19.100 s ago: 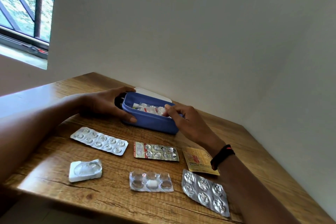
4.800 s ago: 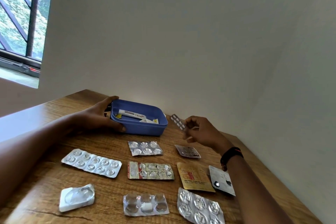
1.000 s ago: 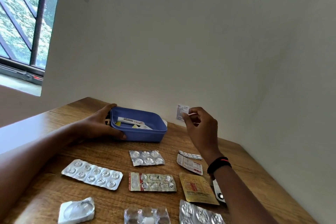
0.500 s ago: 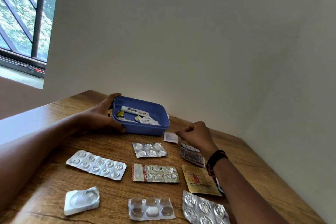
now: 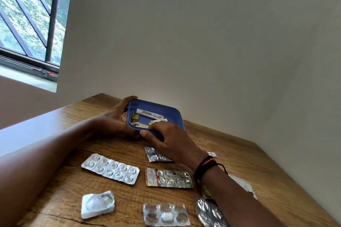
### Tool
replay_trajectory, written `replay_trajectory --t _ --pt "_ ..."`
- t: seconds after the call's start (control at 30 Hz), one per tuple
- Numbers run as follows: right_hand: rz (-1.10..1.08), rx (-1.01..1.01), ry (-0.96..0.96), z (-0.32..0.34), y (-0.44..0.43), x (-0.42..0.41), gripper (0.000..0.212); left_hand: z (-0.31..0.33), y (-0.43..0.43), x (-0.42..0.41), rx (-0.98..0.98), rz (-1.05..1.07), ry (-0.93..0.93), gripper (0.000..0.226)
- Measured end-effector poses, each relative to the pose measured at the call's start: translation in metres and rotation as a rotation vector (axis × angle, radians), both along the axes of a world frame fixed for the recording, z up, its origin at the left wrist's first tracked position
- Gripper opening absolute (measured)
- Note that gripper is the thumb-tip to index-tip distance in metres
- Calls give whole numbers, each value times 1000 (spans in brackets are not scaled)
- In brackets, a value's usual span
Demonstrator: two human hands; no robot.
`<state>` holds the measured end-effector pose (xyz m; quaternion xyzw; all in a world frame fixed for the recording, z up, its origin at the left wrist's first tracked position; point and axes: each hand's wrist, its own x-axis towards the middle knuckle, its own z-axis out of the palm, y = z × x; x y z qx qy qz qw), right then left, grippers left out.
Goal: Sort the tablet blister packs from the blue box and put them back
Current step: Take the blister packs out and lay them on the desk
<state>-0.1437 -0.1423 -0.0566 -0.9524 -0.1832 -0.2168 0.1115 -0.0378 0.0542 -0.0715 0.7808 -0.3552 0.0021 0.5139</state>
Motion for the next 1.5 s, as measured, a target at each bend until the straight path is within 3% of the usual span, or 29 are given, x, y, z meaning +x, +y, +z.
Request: replay_trajectory --t 0.2,0.43,0.67,0.8,1.2,1.5 --pt "-109 -160 44 -4 -10 3 61 1 0 1 32 -15 -1 114" --pt "-143 -135 91 -1 -16 5 67 2 -1 3 50 -23 10 115" --pt "-193 -146 164 5 -20 1 56 0 -1 6 51 -28 27 117" --pt "-179 -165 145 6 -23 2 35 0 -2 6 66 -23 28 117" --pt "-22 241 185 28 -40 -2 38 -1 -2 8 81 -22 48 120" --pt "18 735 162 32 -46 -5 21 1 -2 4 91 -8 80 118"
